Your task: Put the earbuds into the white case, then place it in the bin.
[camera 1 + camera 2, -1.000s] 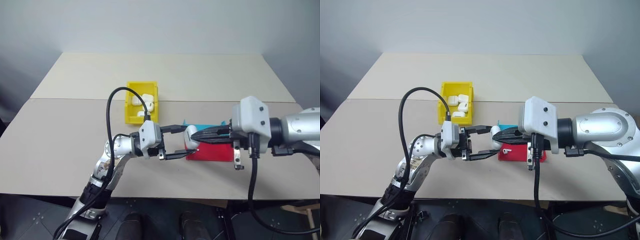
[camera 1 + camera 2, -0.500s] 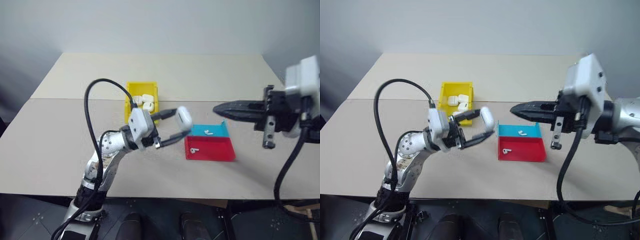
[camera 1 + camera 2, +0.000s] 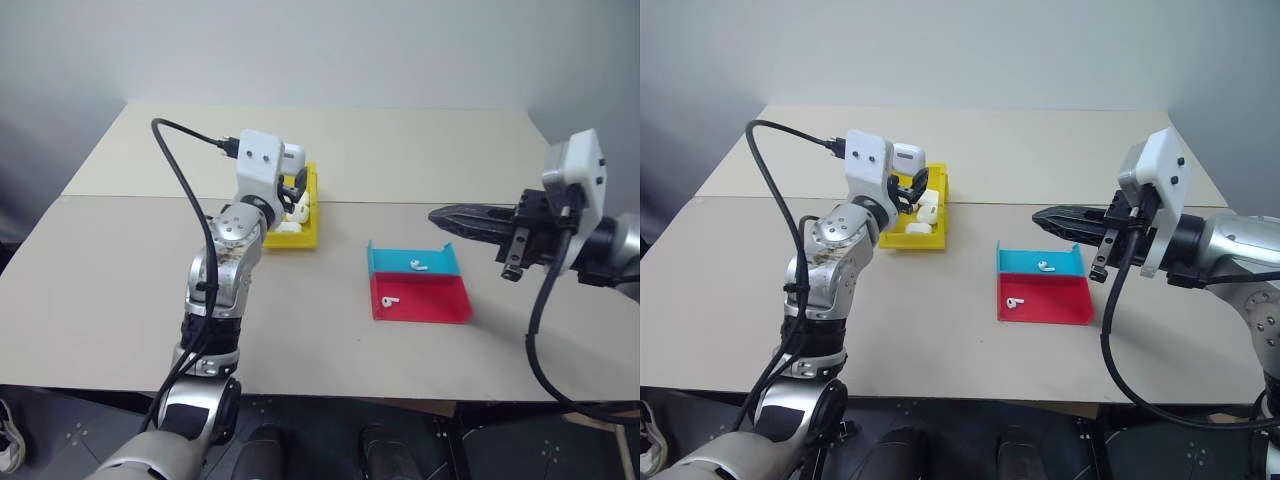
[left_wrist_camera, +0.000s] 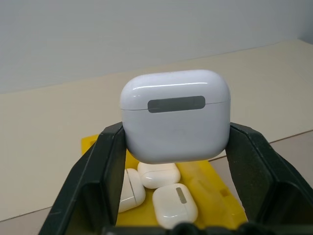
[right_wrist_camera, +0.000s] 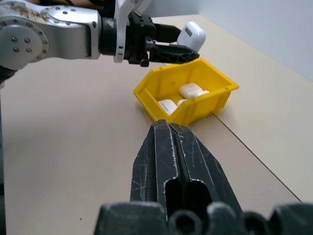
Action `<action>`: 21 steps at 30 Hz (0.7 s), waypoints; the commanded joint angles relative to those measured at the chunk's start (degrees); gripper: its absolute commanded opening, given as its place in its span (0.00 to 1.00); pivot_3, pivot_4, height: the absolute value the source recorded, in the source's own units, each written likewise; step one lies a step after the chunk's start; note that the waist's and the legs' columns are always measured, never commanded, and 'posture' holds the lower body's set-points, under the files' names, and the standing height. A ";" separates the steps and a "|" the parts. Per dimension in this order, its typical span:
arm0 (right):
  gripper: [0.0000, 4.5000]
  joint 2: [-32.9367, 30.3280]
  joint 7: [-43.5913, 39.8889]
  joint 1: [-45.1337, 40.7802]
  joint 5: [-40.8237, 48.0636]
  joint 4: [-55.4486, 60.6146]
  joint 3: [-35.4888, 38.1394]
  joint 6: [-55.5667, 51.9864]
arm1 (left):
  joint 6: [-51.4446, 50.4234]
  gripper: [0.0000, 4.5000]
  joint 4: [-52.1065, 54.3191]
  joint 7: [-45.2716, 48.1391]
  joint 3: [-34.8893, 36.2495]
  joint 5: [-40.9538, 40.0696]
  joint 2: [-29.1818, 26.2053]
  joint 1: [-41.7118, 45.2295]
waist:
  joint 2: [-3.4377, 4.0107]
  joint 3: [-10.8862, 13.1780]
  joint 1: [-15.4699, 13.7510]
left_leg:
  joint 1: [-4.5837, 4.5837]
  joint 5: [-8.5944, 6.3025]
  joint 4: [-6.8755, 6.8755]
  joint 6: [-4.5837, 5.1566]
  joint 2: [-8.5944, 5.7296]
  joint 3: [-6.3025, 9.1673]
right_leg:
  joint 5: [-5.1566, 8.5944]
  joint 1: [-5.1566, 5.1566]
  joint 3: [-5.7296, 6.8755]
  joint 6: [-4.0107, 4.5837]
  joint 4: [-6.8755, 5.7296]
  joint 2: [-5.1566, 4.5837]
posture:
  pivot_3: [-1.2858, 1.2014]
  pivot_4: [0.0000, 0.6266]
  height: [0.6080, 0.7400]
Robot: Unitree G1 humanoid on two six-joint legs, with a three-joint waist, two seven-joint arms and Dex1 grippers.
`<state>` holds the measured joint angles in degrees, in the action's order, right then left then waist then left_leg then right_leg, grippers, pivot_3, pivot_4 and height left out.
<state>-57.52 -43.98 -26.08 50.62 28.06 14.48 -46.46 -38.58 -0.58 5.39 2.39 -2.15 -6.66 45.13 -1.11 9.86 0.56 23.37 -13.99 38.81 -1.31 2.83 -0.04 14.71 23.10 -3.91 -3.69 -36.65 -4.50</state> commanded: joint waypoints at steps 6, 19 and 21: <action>0.00 -1.26 0.12 1.08 -2.73 1.64 1.52 0.28 | 3.54 0.74 -8.83 -2.14 -0.70 2.11 -0.67 2.79 | -0.01 0.01 -0.09 | 0.05 0.00 0.01 0.00 -0.01 0.00 | 0.00 0.04 0.00 0.00 -0.02 0.00 | 0.52 0.24 1.00; 0.00 -1.80 -1.43 2.38 -5.60 1.73 0.75 1.54 | 10.56 1.00 2.03 6.89 0.85 -6.70 -0.40 -1.95 | -0.01 0.00 0.10 | 0.05 0.00 0.00 -0.01 -0.01 0.00 | 0.00 0.04 0.00 0.00 -0.02 -0.01 | 0.52 0.24 1.00; 0.00 -2.47 -4.05 5.17 -8.37 2.11 1.20 4.86 | 6.81 1.00 8.83 12.55 1.60 -12.62 -2.02 -5.53 | 0.00 0.00 0.14 | 0.04 0.00 -0.03 -0.01 0.01 -0.01 | 0.00 0.05 -0.01 0.00 -0.05 -0.01 | 0.52 0.24 1.00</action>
<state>-59.08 -46.13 -21.95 44.21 29.19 14.16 -44.87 -30.16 2.13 13.86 2.63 -10.34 -7.35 40.53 -1.11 9.86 0.70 23.42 -13.98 38.77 -1.32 2.84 -0.05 14.71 23.17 -3.91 -3.69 -36.69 -4.51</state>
